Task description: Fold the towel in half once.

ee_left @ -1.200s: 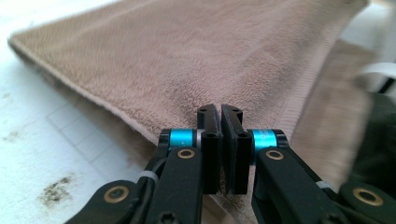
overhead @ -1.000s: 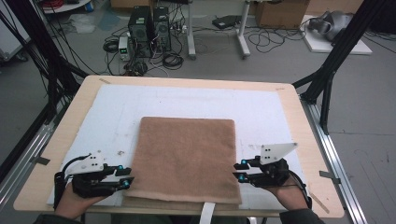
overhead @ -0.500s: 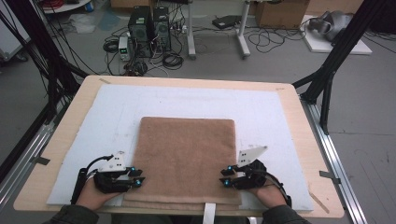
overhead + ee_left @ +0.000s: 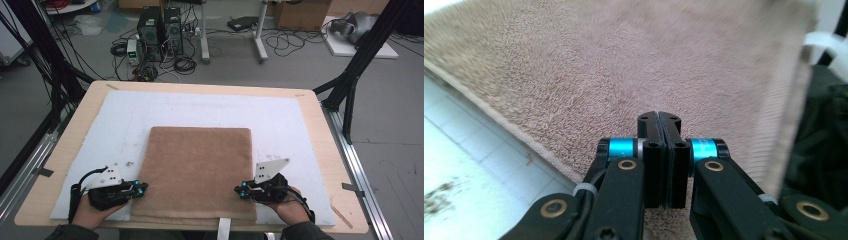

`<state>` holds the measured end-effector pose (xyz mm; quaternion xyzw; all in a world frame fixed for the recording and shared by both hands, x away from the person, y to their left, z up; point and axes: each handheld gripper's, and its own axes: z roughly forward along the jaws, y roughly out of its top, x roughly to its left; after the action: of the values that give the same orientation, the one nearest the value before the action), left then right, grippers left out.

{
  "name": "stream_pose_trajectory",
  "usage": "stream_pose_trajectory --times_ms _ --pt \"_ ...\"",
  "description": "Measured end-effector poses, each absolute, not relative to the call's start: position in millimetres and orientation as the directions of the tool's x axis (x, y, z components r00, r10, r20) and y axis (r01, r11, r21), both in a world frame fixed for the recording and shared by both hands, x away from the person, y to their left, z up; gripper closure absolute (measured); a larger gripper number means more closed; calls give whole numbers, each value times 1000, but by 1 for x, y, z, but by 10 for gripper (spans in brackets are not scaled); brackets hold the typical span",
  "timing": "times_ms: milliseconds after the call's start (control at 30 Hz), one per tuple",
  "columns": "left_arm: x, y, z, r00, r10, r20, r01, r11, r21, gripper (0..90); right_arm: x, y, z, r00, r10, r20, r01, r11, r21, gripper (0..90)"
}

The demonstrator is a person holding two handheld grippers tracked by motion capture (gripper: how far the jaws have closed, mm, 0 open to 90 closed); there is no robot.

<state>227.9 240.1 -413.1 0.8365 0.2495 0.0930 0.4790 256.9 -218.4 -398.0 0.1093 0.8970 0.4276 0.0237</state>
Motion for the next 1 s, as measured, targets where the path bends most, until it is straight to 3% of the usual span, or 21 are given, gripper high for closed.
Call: stream_pose_trajectory --times_ms 133,200,300,433,667,1000 --pt "224 245 -418 869 487 -91 340 -454 824 891 249 -219 -392 -978 204 36 160 633 757 866" --pt "225 243 -426 860 502 -86 355 -471 807 788 253 -217 -404 -975 213 69 194 647 738 773" --pt "228 235 -433 866 494 -81 352 -487 799 719 257 -212 -425 -968 224 115 237 663 710 683" --pt "238 221 -443 868 494 -58 355 -534 767 673 261 -210 -442 -954 261 150 287 642 711 718" --pt "237 220 -449 861 506 -43 333 -498 801 860 260 -214 -446 -957 254 142 273 616 739 856" --pt "231 233 -430 852 520 -67 326 -425 845 879 255 -216 -423 -965 241 103 231 591 773 869"
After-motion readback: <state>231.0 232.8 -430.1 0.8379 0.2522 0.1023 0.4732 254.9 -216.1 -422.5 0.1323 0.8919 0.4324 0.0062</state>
